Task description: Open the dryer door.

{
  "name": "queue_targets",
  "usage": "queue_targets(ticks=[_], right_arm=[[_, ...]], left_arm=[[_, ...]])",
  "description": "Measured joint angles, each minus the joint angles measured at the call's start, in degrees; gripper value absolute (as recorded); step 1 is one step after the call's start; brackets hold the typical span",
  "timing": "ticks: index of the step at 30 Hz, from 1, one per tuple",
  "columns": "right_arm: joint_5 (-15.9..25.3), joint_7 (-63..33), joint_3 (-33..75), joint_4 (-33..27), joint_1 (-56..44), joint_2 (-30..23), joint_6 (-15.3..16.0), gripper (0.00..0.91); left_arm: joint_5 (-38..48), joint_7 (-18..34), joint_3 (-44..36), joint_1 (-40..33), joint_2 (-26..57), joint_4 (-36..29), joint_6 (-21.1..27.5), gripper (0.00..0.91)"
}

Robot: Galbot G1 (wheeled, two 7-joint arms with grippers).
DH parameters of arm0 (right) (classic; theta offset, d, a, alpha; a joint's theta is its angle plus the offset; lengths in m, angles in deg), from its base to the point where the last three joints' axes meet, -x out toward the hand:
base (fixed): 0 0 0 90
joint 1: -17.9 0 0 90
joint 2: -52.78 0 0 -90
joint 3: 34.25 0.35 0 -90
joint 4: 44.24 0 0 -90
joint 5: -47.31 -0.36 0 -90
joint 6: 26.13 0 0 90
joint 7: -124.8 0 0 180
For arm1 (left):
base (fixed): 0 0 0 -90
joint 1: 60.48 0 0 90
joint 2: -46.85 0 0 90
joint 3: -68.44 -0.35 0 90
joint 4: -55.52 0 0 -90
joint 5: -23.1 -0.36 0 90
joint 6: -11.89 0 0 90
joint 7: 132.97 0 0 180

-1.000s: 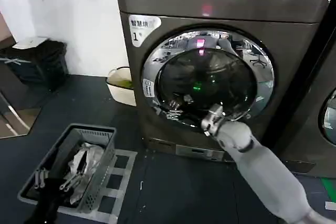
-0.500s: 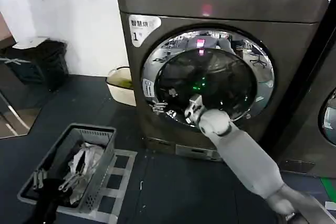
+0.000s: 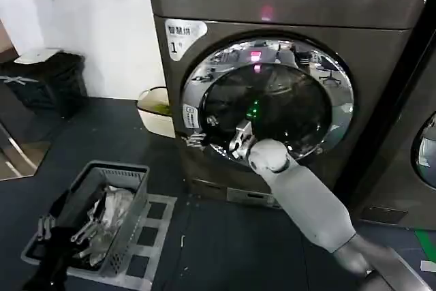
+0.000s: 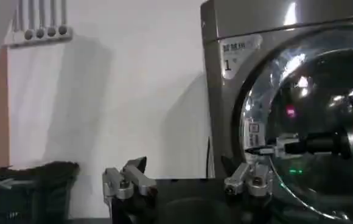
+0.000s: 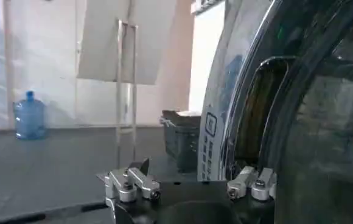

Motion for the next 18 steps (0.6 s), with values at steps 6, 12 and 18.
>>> queue_targets(ticks=[6, 12, 18], right_arm=[[-1.7, 4.49, 0.97, 4.08, -2.08, 2.53, 0.73, 0.907], [-2.46, 13.16, 1.77, 7.96, -4.35, 6.07, 0.76, 0.907], [-2.7, 21.34, 3.05, 10.28, -6.64, 8.95, 0.39, 0.907]], left_arm=[[2.44, -3.41, 1.2, -1.84, 3.3, 1.59, 3.86, 0.907], [7.45, -6.53, 2.65, -5.22, 8.25, 4.25, 6.81, 0.907], [12.58, -5.34, 2.33, -8.36, 15.12, 8.19, 7.58, 0.907]])
